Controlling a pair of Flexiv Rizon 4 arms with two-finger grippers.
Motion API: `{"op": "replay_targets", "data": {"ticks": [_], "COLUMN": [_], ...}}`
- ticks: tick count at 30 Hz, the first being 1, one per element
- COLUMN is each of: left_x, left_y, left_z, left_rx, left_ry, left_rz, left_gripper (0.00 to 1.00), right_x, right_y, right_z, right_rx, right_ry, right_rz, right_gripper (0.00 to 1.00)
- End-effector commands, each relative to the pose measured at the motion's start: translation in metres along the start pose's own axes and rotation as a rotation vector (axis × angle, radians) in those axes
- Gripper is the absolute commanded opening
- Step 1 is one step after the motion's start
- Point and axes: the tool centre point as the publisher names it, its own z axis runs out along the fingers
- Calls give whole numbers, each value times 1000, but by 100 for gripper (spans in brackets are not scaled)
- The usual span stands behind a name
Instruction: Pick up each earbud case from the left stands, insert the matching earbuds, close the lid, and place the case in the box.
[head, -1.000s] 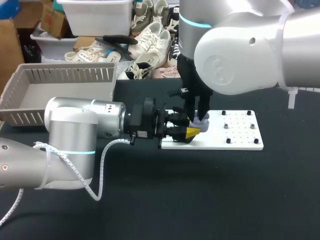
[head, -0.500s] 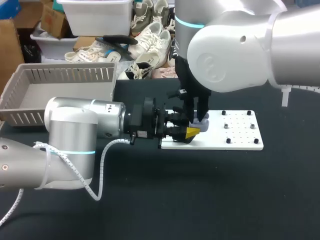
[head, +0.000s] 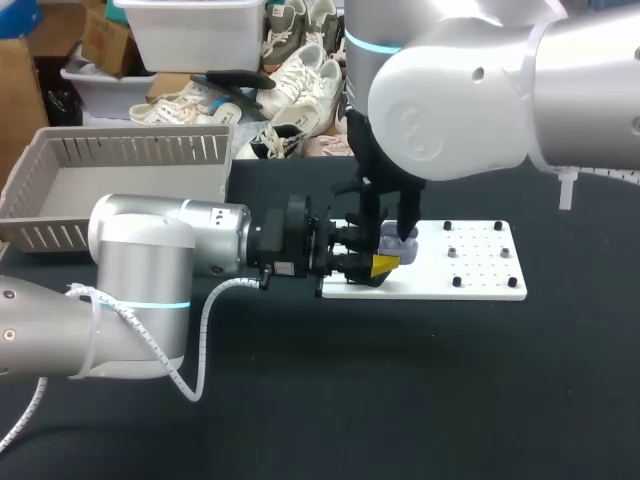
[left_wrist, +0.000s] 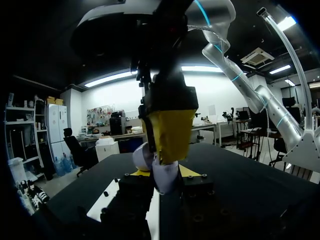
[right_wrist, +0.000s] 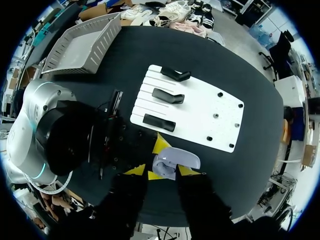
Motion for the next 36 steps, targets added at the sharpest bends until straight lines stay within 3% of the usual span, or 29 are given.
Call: {"op": "replay_targets", "data": {"ticks": [1, 10, 13, 14, 17, 23, 36], "left_x": [0, 0, 0, 0, 0, 0, 0], "left_y": [-1, -1, -1, -1, -1, -1, -1], "left_z": [-1, -1, -1, -1, -1, -1, -1], "left_rx": [-2, -2, -2, -2, -2, -2, -2], "left_ry": [0, 0, 0, 0, 0, 0, 0], "left_rz": [0, 0, 0, 0, 0, 0, 0], "left_gripper": [0, 0, 0, 0, 0, 0, 0], "right_x": [4, 5, -1, -5, -13, -26, -29], "right_y": [0, -13, -29, -34, -49, -66, -73], "right_z": [-3, -26, -29, -29, -28, -18, 7], "right_rx": [3, -2, 2, 3, 10, 7, -1], "right_ry": [-6, -94, -133, -146, -175, -170, -117], "right_rz": [4, 61, 152, 188, 274, 346, 373], "right_gripper": [35, 38, 50, 64, 79, 89, 87]}}
